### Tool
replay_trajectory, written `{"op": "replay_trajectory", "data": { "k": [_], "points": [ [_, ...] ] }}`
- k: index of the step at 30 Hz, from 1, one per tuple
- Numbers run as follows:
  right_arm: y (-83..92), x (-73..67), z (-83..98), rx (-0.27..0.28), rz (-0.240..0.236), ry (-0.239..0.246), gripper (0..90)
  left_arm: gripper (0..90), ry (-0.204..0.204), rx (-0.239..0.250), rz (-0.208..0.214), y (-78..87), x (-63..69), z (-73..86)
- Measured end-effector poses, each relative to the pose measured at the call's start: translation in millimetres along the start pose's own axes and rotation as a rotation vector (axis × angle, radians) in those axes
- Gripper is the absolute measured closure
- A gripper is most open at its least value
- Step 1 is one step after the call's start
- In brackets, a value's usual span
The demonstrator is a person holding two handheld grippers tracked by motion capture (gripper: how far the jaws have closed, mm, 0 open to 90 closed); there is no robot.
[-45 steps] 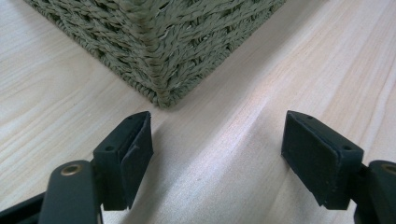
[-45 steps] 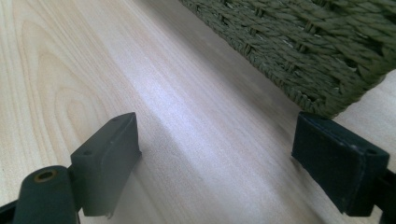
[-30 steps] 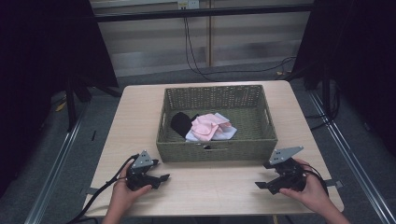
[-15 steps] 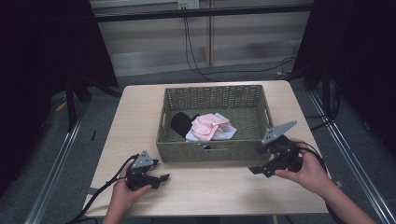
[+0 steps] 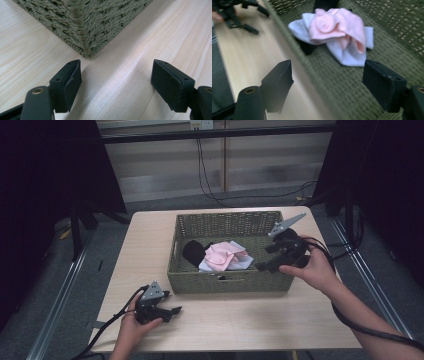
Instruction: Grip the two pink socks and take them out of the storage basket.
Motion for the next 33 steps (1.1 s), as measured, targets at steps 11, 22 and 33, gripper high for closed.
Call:
{"op": "replay_trajectory", "data": {
  "k": [11, 22, 33],
  "points": [
    [-66.4, 25.4, -4.9, -0.049, 0.038, -0.045, 33.6, 23.9, 0.004, 0.000, 0.002, -0.2, 0.4, 0.0],
    [-113.7, 31.0, -13.1, -0.080, 0.040, -0.032, 47.1, 23.6, 0.008, 0.003, 0.003, -0.3, 0.7, 0.1],
    [-143.7, 33.7, -16.2, -0.091, 0.008, -0.013, 57.5, 23.6, 0.017, 0.012, -0.001, -1.0, 1.2, -0.1]
  ]
}}
Point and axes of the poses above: each handheld gripper's, and its own axes: y roughly backward along the jaws, z roughly out of its underside, x roughly to its right, the point moved 6 cm from there along -y, roughly forward along the jaws, and after that the axes turned 15 degrees about x, right-handed, at the moved point
